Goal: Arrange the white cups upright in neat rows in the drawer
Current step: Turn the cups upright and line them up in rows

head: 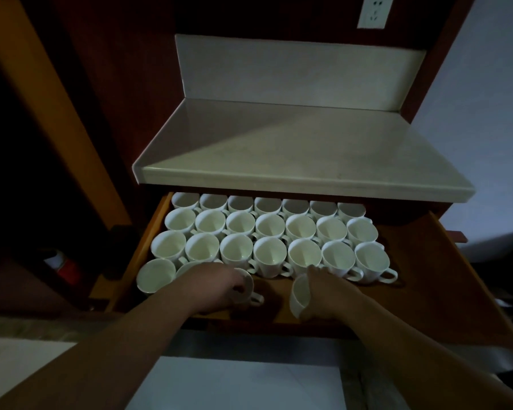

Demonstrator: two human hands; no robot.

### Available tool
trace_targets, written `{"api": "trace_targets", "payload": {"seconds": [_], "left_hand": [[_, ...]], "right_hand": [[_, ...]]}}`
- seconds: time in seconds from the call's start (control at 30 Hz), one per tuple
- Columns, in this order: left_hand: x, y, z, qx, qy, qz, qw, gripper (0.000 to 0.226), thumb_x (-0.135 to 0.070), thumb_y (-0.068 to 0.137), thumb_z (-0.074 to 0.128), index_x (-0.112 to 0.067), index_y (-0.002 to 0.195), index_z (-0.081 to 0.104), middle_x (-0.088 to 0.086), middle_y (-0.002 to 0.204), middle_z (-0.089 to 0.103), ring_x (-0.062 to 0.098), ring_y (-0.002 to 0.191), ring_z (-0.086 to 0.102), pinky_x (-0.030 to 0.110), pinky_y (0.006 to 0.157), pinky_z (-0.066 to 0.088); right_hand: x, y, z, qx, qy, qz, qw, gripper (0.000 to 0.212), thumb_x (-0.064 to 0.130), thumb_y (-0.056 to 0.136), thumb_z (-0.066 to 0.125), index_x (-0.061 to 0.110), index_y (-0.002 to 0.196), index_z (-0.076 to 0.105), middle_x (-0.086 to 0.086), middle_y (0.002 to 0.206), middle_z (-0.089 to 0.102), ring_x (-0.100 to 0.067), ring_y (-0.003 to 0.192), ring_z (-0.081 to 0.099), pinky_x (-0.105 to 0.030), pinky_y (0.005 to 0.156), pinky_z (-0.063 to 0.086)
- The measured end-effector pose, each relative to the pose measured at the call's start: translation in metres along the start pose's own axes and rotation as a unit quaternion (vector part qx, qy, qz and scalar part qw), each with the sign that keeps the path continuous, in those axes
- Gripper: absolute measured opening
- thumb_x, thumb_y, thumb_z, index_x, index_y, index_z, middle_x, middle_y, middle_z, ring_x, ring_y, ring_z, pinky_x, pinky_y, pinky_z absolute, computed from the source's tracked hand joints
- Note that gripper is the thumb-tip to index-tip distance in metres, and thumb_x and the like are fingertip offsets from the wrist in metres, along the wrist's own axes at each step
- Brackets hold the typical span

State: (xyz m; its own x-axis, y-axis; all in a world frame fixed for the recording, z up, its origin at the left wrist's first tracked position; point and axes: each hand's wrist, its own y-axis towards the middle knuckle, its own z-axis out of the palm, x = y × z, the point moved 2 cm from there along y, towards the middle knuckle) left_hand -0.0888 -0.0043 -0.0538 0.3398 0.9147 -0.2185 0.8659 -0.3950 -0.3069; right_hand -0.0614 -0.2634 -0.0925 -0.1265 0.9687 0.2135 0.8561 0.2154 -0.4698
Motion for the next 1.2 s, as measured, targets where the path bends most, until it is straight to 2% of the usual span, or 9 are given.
{"api": "trace_targets", "payload": {"seconds": [0.2, 0.43, 0.57, 0.7, 0.87, 1.0, 1.07, 1.13, 1.2], "left_hand": [[-0.004, 0.001, 0.002, 0.066, 0.01, -0.024, 0.997, 0.017, -0.033, 0.092, 0.066, -0.033, 0.109, 0.07, -0.003, 0.112, 0.068, 0.02, 0.098, 0.066, 0.038, 0.089, 0.057], [-0.001, 0.01, 0.013, 0.073, 0.041, -0.01, 0.996, 0.02, -0.031, 0.101, 0.056, -0.019, 0.108, 0.071, 0.007, 0.11, 0.07, 0.028, 0.101, 0.066, 0.038, 0.087, 0.052], [0.003, 0.011, 0.017, 0.074, 0.026, -0.01, 0.997, 0.024, -0.026, 0.105, 0.05, -0.016, 0.112, 0.07, 0.01, 0.112, 0.07, 0.031, 0.104, 0.066, 0.039, 0.083, 0.048], [0.003, 0.016, 0.023, 0.073, 0.052, -0.03, 0.996, 0.024, -0.027, 0.104, 0.051, -0.016, 0.115, 0.069, 0.012, 0.117, 0.069, 0.032, 0.108, 0.066, 0.039, 0.085, 0.047], [-0.002, 0.029, 0.024, 0.099, 0.013, -0.164, 0.981, 0.04, -0.039, 0.094, 0.068, -0.018, 0.128, 0.066, 0.014, 0.142, 0.062, 0.03, 0.127, 0.061, 0.037, 0.09, 0.045], [-0.005, 0.039, 0.021, 0.127, -0.016, -0.225, 0.966, 0.058, -0.046, 0.094, 0.069, -0.017, 0.143, 0.058, 0.01, 0.15, 0.056, 0.026, 0.135, 0.055, 0.039, 0.108, 0.045], [-0.004, 0.045, 0.02, 0.133, -0.015, -0.251, 0.959, 0.059, -0.052, 0.088, 0.071, -0.018, 0.135, 0.063, 0.011, 0.141, 0.063, 0.028, 0.122, 0.063, 0.04, 0.098, 0.049], [-0.004, 0.045, 0.018, 0.127, -0.02, -0.239, 0.963, 0.036, -0.054, 0.085, 0.071, -0.024, 0.105, 0.072, 0.006, 0.11, 0.073, 0.023, 0.088, 0.067, 0.036, 0.08, 0.05], [0.003, 0.04, 0.019, 0.103, 0.017, -0.196, 0.975, 0.028, -0.058, 0.083, 0.07, -0.03, 0.082, 0.067, -0.004, 0.083, 0.068, 0.013, 0.068, 0.06, 0.03, 0.065, 0.047]], "right_hand": [[0.047, 0.008, 0.007, -0.038, -0.01, -0.015, 0.999, 0.111, 0.054, 0.07, 0.088, 0.013, 0.153, 0.028, -0.016, 0.146, 0.046, -0.036, 0.132, 0.052, -0.048, 0.105, 0.047], [0.041, 0.007, 0.013, -0.006, 0.053, -0.004, 0.999, 0.114, 0.052, 0.067, 0.092, 0.007, 0.151, 0.03, -0.011, 0.148, 0.044, -0.029, 0.134, 0.05, -0.04, 0.104, 0.049], [0.022, 0.013, 0.019, 0.023, 0.123, -0.003, 0.992, 0.091, 0.07, 0.043, 0.089, 0.031, 0.12, 0.059, 0.012, 0.109, 0.072, -0.011, 0.099, 0.07, -0.039, 0.088, 0.061], [0.017, 0.02, 0.022, 0.031, 0.134, -0.01, 0.99, 0.069, 0.065, 0.045, 0.086, 0.034, 0.104, 0.068, 0.01, 0.093, 0.075, -0.007, 0.086, 0.072, -0.038, 0.083, 0.062], [0.026, 0.029, 0.024, -0.004, 0.144, -0.011, 0.989, 0.066, 0.07, 0.046, 0.081, 0.032, 0.098, 0.068, 0.009, 0.084, 0.075, -0.007, 0.074, 0.072, -0.038, 0.075, 0.065], [0.029, 0.033, 0.024, -0.02, 0.149, -0.01, 0.989, 0.069, 0.071, 0.045, 0.08, 0.029, 0.099, 0.068, 0.007, 0.083, 0.075, -0.008, 0.071, 0.072, -0.033, 0.067, 0.063], [0.029, 0.033, 0.024, -0.014, 0.153, -0.012, 0.988, 0.067, 0.07, 0.047, 0.08, 0.029, 0.098, 0.069, 0.007, 0.082, 0.076, -0.009, 0.071, 0.073, -0.034, 0.067, 0.064], [0.029, 0.034, 0.025, -0.016, 0.151, -0.018, 0.988, 0.066, 0.07, 0.047, 0.081, 0.028, 0.097, 0.069, 0.007, 0.082, 0.076, -0.009, 0.072, 0.073, -0.034, 0.068, 0.064], [0.029, 0.034, 0.024, -0.009, 0.158, -0.019, 0.987, 0.062, 0.066, 0.047, 0.081, 0.026, 0.094, 0.07, 0.006, 0.08, 0.076, -0.01, 0.071, 0.073, -0.032, 0.065, 0.063]]}}
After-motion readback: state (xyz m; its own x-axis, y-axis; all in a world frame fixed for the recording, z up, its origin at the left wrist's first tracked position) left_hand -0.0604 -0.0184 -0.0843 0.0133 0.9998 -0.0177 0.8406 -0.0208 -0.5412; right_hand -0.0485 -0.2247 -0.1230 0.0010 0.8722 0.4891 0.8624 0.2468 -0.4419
